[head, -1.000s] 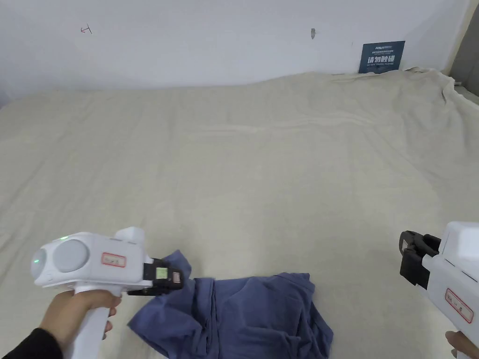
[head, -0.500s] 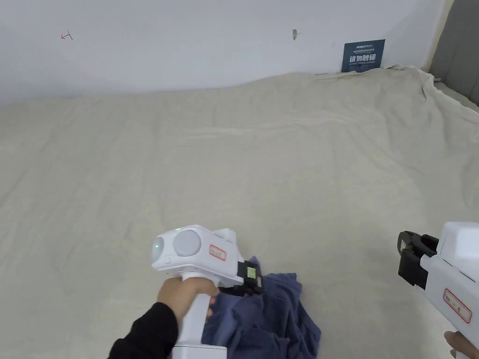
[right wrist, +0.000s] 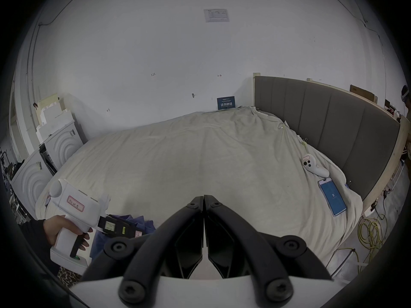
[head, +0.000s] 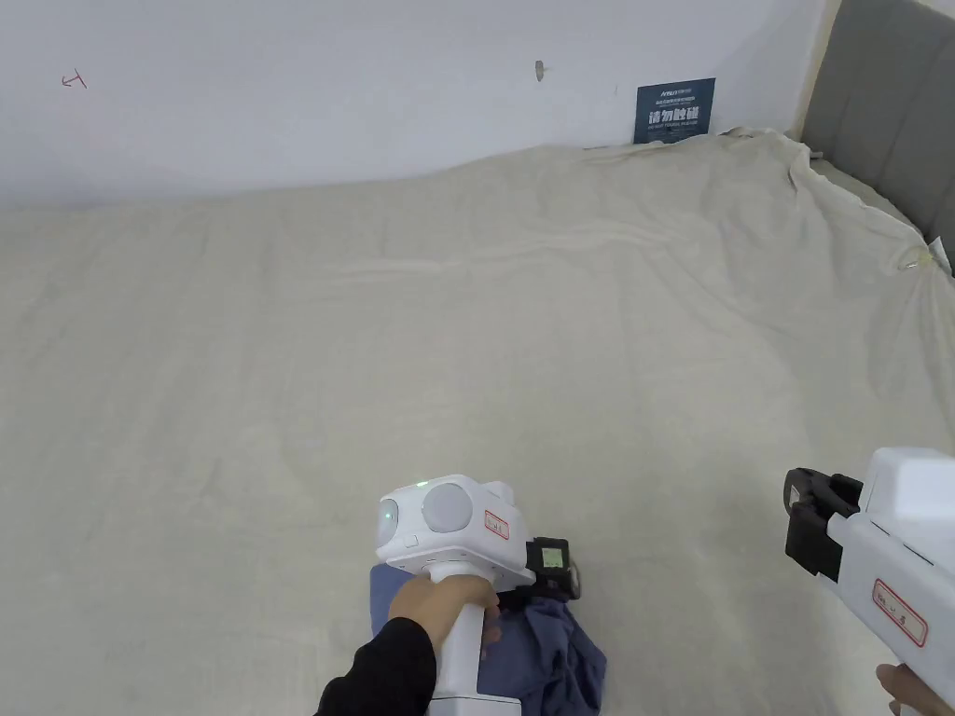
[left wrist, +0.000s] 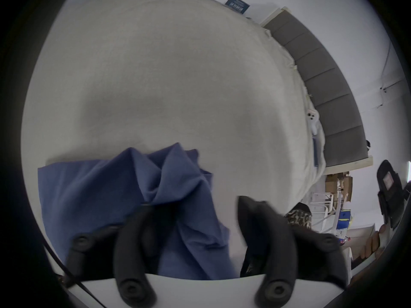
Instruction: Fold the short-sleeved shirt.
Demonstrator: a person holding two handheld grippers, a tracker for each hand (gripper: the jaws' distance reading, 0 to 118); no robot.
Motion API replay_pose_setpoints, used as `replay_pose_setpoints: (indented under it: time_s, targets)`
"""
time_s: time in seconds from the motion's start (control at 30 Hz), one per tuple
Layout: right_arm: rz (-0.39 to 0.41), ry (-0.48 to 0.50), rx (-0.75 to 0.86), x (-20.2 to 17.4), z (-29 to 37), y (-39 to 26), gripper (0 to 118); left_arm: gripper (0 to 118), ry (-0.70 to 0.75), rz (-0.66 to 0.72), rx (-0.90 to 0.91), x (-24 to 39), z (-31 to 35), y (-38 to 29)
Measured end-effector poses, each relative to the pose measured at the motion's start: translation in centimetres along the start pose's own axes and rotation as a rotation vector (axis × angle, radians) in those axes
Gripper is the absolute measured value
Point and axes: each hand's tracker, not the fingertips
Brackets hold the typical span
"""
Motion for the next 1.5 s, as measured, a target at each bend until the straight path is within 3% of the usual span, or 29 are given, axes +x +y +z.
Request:
replay_pose_setpoints:
  time_s: [0.1, 0.13, 0.37, 0.53, 0.57, 0.63, 0.67, 0.7, 0.73, 0.77, 0.9, 1.5]
  targets:
    - [-0.004, -0.003, 0.003, -0.1, 0.2, 0.1, 0, 109, 0.024, -0.053, 0.033, 1.2, 1.6, -0.5]
    - [-0.005, -0.002, 0.004, -0.2, 0.2, 0.2, 0, 115, 0.038, -0.084, 0.058, 1.5, 2.5, -0.7]
    - [0.003, 0.011, 0.014, -1.1, 0.5, 0.5, 0, 116, 0.101, -0.198, 0.333, 1.0, 10.1, -2.3]
    - [0.011, 0.027, 0.019, -1.1, 0.1, 0.5, 0, 114, 0.156, -0.159, 0.479, -1.5, 13.0, -3.5]
    - [0.013, 0.031, 0.019, -0.9, -0.1, 0.4, 0, 110, 0.167, -0.154, 0.486, -1.9, 13.1, -3.7]
    - [0.016, 0.037, 0.020, -0.9, -0.1, 0.4, 0, 84, 0.223, -0.157, 0.552, -2.6, 13.1, -4.4]
    - [0.016, 0.040, 0.020, -0.9, -0.1, 0.4, 0, 68, 0.246, -0.189, 0.583, -2.7, 12.8, -5.0]
    - [0.016, 0.041, 0.020, -1.0, -0.1, 0.3, 0, 39, 0.263, -0.221, 0.599, -2.8, 12.5, -5.5]
    - [0.015, 0.042, 0.020, -1.1, -0.1, 0.3, 0, 20, 0.280, -0.257, 0.600, -2.9, 11.9, -5.9]
    - [0.015, 0.043, 0.020, -1.0, -0.1, 0.3, 0, 10, 0.300, -0.285, 0.584, -2.9, 11.2, -6.2]
    - [0.013, 0.041, 0.015, -0.9, 0.1, 0.0, 0, 0, 0.329, -0.317, 0.543, -2.8, 8.2, -7.4]
    - [-0.022, -0.028, -0.009, 2.4, 1.0, -0.8, 0, 0, 0.222, -0.375, 0.334, 3.2, -4.1, -9.5]
